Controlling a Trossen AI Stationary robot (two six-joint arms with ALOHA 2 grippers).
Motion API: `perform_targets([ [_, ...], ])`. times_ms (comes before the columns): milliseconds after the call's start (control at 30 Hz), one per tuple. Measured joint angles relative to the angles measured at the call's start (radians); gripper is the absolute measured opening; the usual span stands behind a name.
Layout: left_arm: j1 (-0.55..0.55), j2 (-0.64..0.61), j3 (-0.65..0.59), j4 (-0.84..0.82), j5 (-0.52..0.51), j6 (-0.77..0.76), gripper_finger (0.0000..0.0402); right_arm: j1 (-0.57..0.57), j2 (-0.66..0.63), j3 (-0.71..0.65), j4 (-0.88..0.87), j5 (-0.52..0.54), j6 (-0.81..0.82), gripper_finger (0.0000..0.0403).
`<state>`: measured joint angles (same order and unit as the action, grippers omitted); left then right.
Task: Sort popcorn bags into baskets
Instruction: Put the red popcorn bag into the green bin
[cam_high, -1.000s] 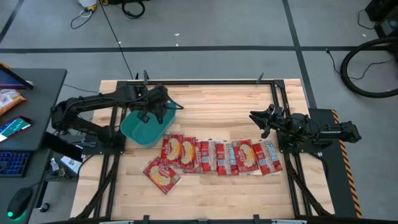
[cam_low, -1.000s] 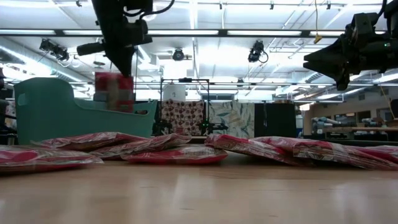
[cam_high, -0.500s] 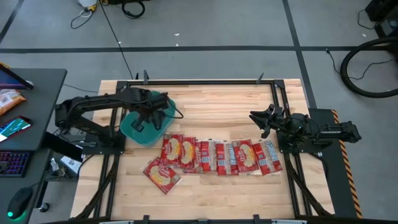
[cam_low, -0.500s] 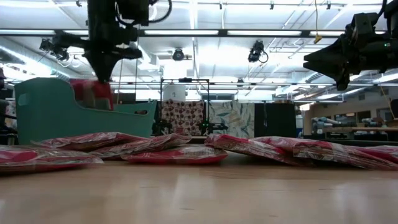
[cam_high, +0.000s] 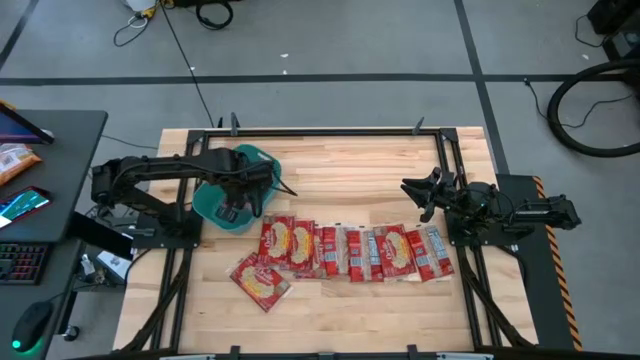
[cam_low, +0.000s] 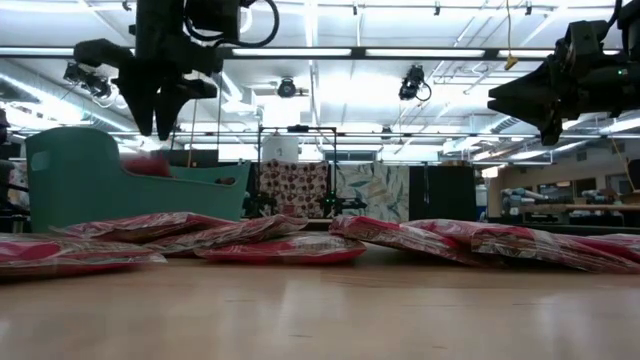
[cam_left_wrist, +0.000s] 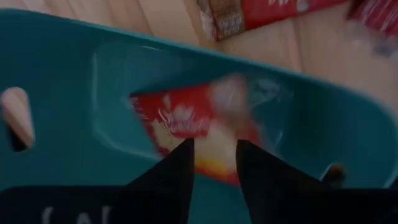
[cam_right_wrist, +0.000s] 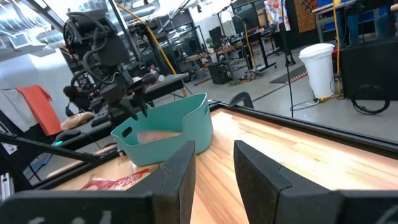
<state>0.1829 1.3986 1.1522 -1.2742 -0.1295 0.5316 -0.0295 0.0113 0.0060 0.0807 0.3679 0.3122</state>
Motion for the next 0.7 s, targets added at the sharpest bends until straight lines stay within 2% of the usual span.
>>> perform_targets([
  [133,-0.049,0.004,0.0,0.031,0.011,-0.231,0.0132,0.0,0.0,0.0,0.0,0.0,0.0,0.0115],
  [267,-0.105,0.005,0.0,0.146,0.094,-0.512,0.0132,0.0,0.0,0.0,0.0,0.0,0.0,0.0115],
  [367,-0.178,0.013,0.0,0.234,0.104,-0.596,0.0133,0.0,0.0,0.0,0.0,0.0,0.0,0.0115],
  [700,-0.48,0.144,0.0,0.325,-0.032,-0.879,0.0133,0.0,0.0,0.0,0.0,0.0,0.0,0.0115],
])
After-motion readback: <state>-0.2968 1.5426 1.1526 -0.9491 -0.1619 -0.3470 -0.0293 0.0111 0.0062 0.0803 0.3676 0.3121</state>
